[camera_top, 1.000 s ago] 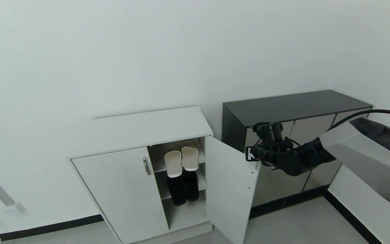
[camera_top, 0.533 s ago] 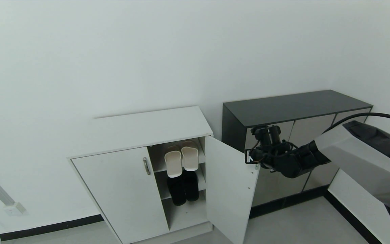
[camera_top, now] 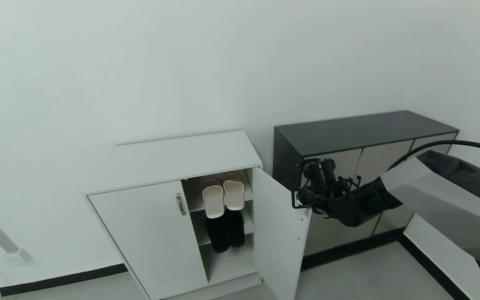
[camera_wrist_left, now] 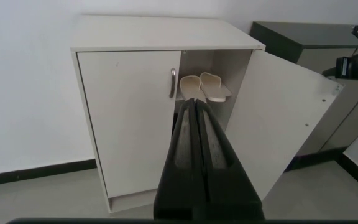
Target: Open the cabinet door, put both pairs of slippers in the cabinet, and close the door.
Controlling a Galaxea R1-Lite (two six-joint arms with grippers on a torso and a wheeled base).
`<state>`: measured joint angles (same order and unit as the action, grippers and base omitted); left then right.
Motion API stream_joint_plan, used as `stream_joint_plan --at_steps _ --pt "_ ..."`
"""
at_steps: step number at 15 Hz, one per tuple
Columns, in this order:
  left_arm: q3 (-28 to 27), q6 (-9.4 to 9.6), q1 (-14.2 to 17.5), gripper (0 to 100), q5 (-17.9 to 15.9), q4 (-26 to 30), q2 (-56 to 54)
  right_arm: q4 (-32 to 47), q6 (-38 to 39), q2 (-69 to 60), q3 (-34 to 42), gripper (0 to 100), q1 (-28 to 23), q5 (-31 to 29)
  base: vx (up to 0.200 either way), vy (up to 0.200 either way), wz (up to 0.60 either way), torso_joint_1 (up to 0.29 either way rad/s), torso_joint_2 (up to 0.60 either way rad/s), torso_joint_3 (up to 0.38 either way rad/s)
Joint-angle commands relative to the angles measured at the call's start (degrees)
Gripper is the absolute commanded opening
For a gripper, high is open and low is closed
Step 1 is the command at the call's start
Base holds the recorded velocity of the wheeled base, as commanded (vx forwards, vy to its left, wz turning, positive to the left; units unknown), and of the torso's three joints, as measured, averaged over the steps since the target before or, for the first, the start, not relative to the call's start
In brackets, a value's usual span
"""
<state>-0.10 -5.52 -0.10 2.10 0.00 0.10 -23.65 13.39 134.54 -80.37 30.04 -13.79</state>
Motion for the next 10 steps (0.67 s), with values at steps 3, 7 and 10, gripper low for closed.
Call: stream_joint_plan --at_steps 3,7,10 --pt "0.0 -0.01 0.0 0 0.0 0.0 0.0 -2.6 -0.1 -4.3 5.4 0 6.2 -0.8 0.0 0.0 0.0 0.0 0.0 0.0" --pt "0.0 -0.01 0.0 0 0.0 0.0 0.0 -2.9 -0.1 -9.1 8.9 0 10.3 -0.6 0.0 0.0 0.0 0.0 0.0 0.0" --pt "0.0 -0.01 0.0 0 0.0 0.0 0.0 -3.0 -2.8 -12.6 12.3 0 12.1 -0.5 0.0 0.0 0.0 0.0 0.0 0.0"
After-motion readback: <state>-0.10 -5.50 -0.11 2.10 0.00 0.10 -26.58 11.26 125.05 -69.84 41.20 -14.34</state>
